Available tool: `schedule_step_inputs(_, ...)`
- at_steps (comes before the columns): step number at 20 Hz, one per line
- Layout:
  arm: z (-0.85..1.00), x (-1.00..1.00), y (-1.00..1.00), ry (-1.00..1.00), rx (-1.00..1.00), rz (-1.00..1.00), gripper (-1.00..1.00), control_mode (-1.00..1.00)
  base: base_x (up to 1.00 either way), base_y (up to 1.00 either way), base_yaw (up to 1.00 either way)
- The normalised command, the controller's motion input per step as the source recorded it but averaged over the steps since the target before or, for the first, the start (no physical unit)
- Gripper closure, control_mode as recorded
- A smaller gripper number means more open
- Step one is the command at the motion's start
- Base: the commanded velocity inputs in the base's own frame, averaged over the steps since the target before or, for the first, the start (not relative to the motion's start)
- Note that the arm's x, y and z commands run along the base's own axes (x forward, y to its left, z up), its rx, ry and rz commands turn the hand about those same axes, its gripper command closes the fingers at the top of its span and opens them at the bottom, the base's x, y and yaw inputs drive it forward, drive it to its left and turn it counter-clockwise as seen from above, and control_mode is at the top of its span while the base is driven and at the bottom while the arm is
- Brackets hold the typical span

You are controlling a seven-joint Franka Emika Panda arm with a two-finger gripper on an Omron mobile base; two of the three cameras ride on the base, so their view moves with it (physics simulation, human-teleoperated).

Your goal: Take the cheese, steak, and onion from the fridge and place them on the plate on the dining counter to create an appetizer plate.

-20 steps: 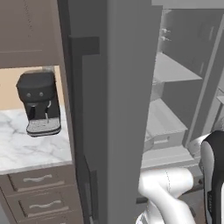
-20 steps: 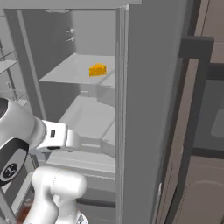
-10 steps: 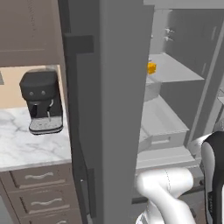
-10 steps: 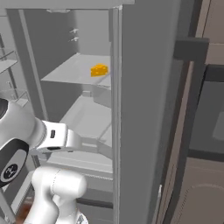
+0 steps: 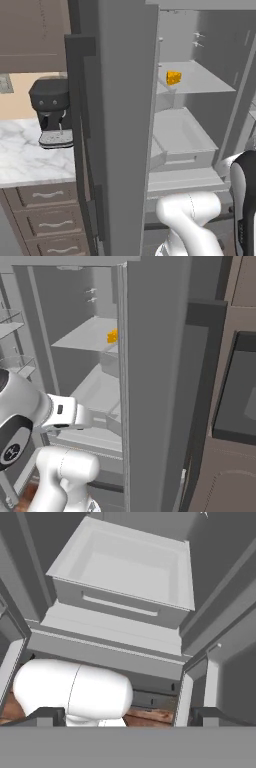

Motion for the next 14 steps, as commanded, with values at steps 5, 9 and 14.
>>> schedule_step_inputs(5,0.00,0.11,0.00,0.00,0.00,0.00,-1.00,-1.00,0.62,0.00,0.05)
schedule_step_inputs(9,0.09,0.35,0.05,0.00,0.00,0.00,-1.00,-1.00,0.00,0.00,0.00)
schedule_step_inputs(14,0.45,0.25,0.08,0.00,0.00,0.00,-1.00,-1.00,0.00,0.00,0.00)
